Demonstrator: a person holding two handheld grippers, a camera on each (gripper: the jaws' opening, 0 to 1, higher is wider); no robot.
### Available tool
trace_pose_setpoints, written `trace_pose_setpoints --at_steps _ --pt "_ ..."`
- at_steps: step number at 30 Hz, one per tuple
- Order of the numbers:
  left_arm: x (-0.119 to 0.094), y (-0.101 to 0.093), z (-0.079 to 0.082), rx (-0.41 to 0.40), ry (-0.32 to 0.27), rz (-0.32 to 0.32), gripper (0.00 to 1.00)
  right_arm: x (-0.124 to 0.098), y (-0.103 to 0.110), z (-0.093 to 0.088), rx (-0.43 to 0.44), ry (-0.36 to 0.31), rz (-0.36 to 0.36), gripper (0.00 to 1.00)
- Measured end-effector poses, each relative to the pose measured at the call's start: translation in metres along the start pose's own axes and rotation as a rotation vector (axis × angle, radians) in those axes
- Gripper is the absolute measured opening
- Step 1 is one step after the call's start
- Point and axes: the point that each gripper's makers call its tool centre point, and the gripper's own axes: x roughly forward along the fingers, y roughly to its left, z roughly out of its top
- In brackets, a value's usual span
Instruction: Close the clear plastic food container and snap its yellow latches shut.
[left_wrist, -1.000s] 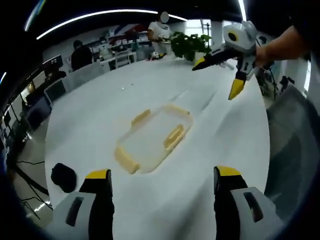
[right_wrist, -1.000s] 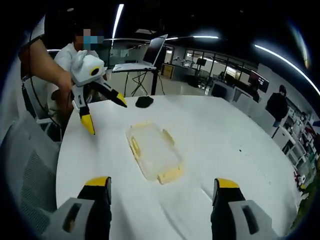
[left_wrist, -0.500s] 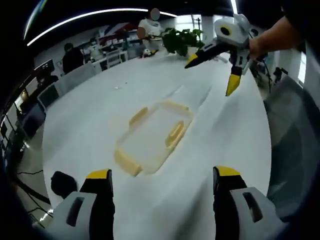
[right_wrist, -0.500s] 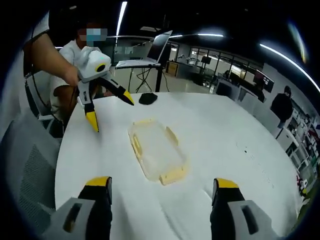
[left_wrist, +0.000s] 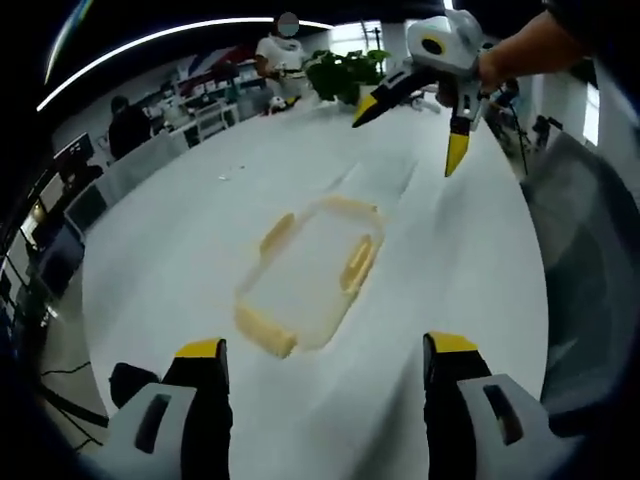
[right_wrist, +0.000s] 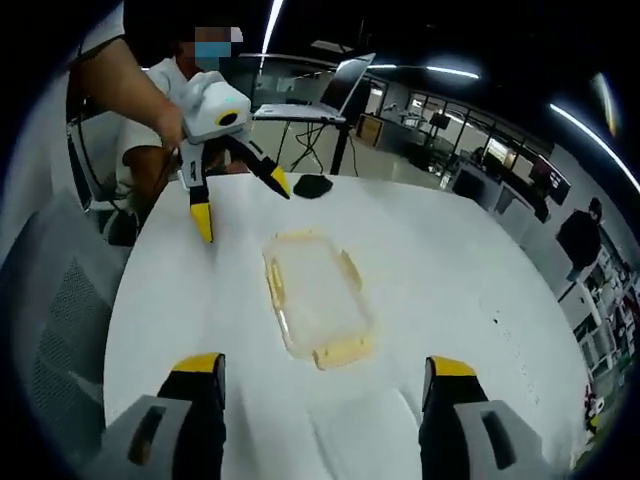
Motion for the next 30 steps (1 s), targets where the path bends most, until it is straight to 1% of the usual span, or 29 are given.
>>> trace_pose_setpoints --at_steps 8,12,17,18,21,25,30 --pt "0.001 0.004 -0.002 0.071 0.027 -0.022 0.77 0.005 0.000 0.001 -0.045 0.026 0.036 0.79" --pt "0.002 0.007 -0.003 0.097 0.039 -0.036 0.77 0.008 0.000 0.001 -0.056 0.037 0.050 0.78" --pt "0.002 0.012 -0.003 0.121 0.047 -0.051 0.76 0.012 0.000 0.000 -0.099 0.067 0.078 0.78" --pt "0.003 0.011 -0.004 0.123 0.048 -0.057 0.76 0.013 -0.001 -0.001 -0.101 0.071 0.082 0.77" --pt "0.005 0.011 -0.010 0.182 0.086 -0.078 0.75 0.014 -0.002 -0.002 -0.114 0.086 0.098 0.77" --pt "0.006 0.009 -0.011 0.202 0.092 -0.098 0.74 0.016 -0.004 -0.004 -0.123 0.102 0.112 0.77" --pt "0.009 0.007 -0.012 0.239 0.112 -0.121 0.73 0.016 -0.005 -0.001 -0.121 0.098 0.119 0.76"
